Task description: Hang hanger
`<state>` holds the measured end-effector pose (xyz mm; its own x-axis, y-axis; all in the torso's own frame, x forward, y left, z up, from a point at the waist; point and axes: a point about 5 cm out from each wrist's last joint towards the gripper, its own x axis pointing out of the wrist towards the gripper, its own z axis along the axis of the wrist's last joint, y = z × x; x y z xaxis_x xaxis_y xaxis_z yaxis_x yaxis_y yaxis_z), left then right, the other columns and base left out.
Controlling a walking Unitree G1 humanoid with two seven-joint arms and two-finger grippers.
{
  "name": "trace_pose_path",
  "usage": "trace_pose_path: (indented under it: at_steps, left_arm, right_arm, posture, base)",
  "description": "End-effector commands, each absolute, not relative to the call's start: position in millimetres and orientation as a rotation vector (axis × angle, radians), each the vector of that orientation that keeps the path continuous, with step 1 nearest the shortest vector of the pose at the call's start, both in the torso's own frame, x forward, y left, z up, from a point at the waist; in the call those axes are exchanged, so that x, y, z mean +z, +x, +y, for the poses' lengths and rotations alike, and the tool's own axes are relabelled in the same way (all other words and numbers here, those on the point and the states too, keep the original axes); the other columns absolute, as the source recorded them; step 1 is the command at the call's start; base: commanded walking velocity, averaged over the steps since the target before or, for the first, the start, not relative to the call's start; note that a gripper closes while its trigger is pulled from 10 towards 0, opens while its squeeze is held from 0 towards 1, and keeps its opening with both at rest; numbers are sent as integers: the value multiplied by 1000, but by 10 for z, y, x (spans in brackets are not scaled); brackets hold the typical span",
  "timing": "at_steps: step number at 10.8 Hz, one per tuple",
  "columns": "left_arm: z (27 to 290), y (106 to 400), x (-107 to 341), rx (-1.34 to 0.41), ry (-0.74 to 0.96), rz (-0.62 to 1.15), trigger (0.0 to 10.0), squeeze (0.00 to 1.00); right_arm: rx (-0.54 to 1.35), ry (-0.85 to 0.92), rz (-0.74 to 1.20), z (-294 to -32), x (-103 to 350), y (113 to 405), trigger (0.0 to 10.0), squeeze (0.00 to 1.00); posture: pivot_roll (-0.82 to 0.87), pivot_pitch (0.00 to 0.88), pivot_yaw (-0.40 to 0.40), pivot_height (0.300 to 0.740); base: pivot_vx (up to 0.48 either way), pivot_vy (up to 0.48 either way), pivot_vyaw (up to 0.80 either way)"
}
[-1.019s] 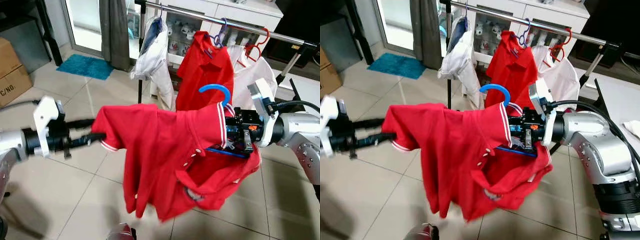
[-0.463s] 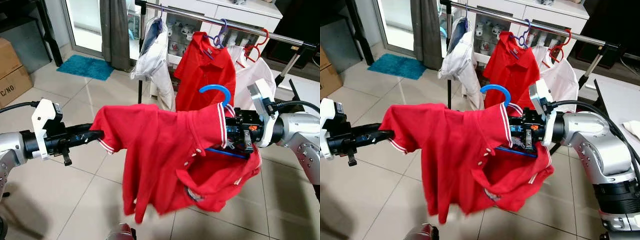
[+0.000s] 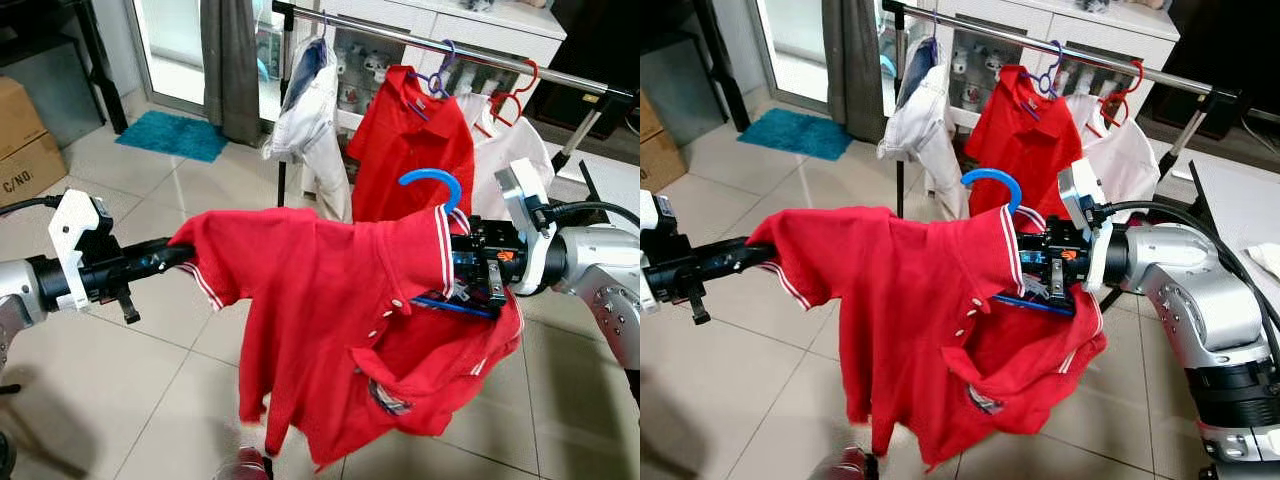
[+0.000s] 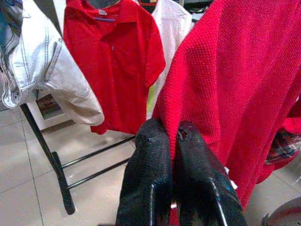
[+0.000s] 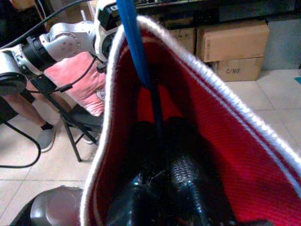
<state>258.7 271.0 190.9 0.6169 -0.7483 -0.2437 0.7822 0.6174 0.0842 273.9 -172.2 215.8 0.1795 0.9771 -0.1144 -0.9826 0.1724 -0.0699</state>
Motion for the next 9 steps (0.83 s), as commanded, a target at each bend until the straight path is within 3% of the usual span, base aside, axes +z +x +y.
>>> trace_pose_path:
  at_steps: [1, 3, 5, 7, 9]
  left_arm:
    - [2719, 2612, 1962, -866, 203, 162, 0, 0]
    - [2969, 2775, 2066, -580, 263, 43, 0, 0]
    - [3436, 2867, 2297, -136, 189, -139, 0, 0]
    - [3667, 2807, 2204, 8, 175, -116, 0, 0]
    - [3635, 2810, 2047, -10, 196, -66, 0, 0]
  right_arm:
    - [1374, -147, 6, -1757, 2218, 2745, 10000, 0]
    - [1338, -155, 7, -1779, 2206, 2777, 10000, 0]
    - [1299, -157, 13, -1800, 2196, 2819, 10000, 0]
    - [1288, -154, 1, -1800, 2212, 2842, 10000, 0]
    - [1287, -153, -3, -1796, 2215, 2847, 10000, 0]
  posture:
    - [136, 0, -65, 740]
    - [135, 0, -64, 740]
    - [139, 0, -66, 740]
    - [140, 0, -68, 740]
    - [140, 0, -68, 740]
  base:
    - [0, 0, 0]
    - [0, 0, 0]
    - [0, 0, 0]
    - [0, 0, 0]
    - [0, 0, 0]
